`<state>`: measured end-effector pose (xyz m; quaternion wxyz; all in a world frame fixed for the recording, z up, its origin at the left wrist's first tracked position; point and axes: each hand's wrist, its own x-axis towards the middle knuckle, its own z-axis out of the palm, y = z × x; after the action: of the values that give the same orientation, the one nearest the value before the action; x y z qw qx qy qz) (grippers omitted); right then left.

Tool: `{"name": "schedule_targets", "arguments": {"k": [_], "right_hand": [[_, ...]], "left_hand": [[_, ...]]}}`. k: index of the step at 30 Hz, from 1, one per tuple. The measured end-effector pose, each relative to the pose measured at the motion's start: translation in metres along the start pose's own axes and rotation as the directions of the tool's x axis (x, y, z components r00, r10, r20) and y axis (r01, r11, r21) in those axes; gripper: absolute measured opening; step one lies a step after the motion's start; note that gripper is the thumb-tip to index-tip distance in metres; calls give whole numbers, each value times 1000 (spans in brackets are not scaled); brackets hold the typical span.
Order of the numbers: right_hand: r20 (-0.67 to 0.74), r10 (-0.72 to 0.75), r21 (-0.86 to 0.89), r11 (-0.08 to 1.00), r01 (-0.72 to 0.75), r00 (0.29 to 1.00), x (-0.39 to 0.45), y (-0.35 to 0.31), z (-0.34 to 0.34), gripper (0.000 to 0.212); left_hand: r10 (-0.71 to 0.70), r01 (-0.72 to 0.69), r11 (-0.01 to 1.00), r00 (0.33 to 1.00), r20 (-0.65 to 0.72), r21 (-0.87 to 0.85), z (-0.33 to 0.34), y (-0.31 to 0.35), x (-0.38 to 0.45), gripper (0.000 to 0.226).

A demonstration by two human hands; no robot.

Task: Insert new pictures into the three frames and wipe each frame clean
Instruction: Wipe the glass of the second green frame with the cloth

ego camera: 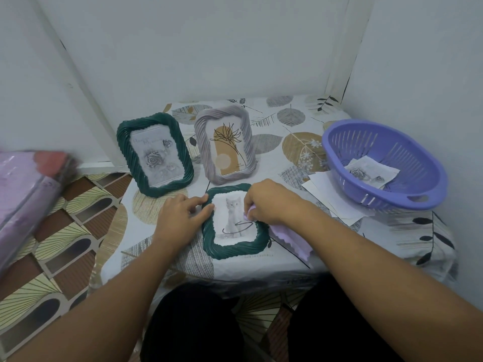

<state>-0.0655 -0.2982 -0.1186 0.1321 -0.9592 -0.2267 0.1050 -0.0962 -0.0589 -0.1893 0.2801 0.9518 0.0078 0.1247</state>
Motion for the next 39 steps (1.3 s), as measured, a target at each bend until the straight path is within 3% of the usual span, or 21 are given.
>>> {"name": "schedule_targets", "arguments": {"k": [6, 14, 18, 23, 27, 31, 35, 39], "right_hand": [[-55, 114, 52, 992, -111, 992, 2, 0, 9, 17], [-77, 95, 127, 988, -85, 992, -2, 3, 12, 12], [-3, 23, 226, 974, -22, 1000, -6, 6, 10, 8], [-103, 35, 242, 970, -9, 994, -8, 6, 14, 10], [-23, -38, 273, 961, 43, 999, -12, 7, 9, 11], [-82, -16, 288, 957, 39, 996, -8, 3, 14, 12], [44, -69, 310, 949, 52, 997, -11, 4, 9, 9], [-105, 21, 191, 982, 0, 994, -2, 13, -1, 13]], "left_hand": [[-3, 3, 1000, 1000, 4, 6, 1, 0, 1, 39], [6, -6, 1000, 1000, -4, 0, 1, -2, 1, 40], [2, -2, 1000, 1000, 4, 7, 1, -1, 1, 41], [-2, 2, 1000, 1000, 4, 5, 0, -1, 0, 40], [-4, 4, 1000, 1000, 5, 7, 0, -1, 1, 41], [-3, 3, 1000, 1000, 2, 9, 0, 0, 0, 40], [-7, 7, 1000, 1000, 1, 15, 0, 0, 0, 41], [-1, 1, 1000, 1000, 3, 18, 1, -1, 0, 42]]}}
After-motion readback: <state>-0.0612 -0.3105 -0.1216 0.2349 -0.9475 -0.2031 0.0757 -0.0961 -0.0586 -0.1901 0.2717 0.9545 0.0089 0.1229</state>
